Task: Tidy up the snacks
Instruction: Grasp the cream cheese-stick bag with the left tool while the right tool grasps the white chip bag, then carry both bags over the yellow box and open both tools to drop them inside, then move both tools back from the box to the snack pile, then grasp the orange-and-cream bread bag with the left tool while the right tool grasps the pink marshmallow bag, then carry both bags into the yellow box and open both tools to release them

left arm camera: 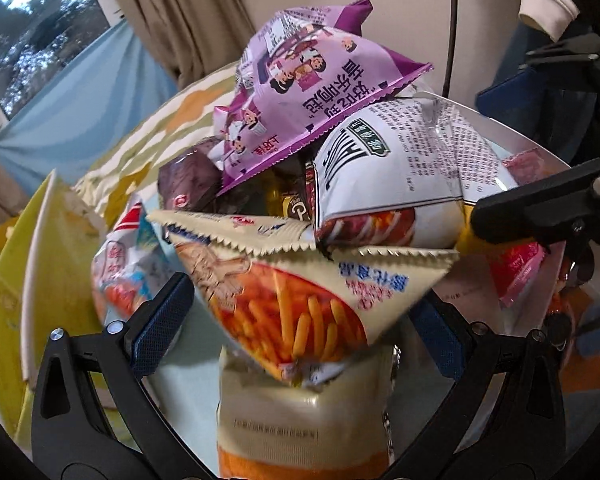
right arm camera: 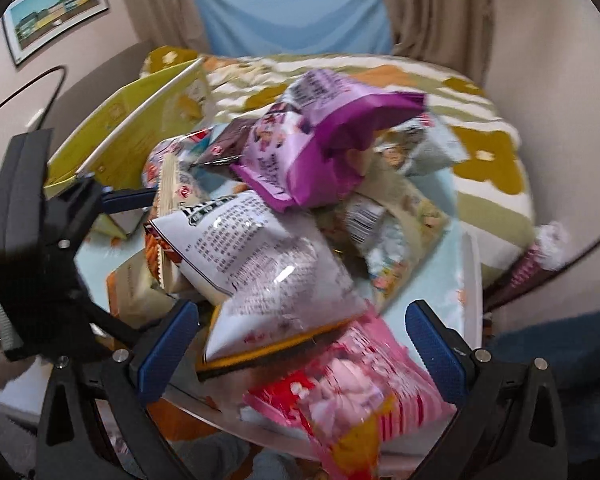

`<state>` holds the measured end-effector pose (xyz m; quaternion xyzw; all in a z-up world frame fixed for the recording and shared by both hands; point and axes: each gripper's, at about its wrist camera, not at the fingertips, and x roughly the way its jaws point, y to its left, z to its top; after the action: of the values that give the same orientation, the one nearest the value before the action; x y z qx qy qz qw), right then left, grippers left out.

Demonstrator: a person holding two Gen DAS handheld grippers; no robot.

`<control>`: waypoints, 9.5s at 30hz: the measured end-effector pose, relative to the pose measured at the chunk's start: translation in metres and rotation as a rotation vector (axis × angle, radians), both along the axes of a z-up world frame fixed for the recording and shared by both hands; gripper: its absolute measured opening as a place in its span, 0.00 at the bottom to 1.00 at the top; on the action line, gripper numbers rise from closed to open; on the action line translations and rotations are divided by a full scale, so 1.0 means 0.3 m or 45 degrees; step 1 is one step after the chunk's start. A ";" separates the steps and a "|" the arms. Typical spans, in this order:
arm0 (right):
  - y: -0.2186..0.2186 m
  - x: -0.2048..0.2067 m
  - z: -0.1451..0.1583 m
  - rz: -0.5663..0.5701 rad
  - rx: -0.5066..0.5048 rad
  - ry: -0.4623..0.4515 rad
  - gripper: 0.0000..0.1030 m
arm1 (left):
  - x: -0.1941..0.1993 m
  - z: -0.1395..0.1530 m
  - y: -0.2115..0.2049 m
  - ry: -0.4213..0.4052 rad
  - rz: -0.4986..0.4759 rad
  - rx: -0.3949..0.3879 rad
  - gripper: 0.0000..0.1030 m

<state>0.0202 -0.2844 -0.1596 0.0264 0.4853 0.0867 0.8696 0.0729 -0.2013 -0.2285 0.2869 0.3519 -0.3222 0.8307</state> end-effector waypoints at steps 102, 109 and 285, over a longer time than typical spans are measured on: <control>0.815 0.900 0.251 -0.025 0.078 0.003 0.72 | 0.747 0.329 0.973 0.183 0.699 -0.007 1.00; 0.826 0.904 0.246 -0.016 0.094 0.023 0.73 | 0.657 0.348 1.072 0.215 0.854 -0.046 1.00; 0.792 0.535 0.259 -0.192 0.167 -0.051 0.64 | 0.523 0.297 1.049 0.336 0.939 -0.160 0.64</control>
<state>0.1808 -0.0469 -0.0819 0.1181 0.4578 0.0530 0.8796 0.2299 0.1133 -0.1395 0.0461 0.5148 -0.0572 0.8542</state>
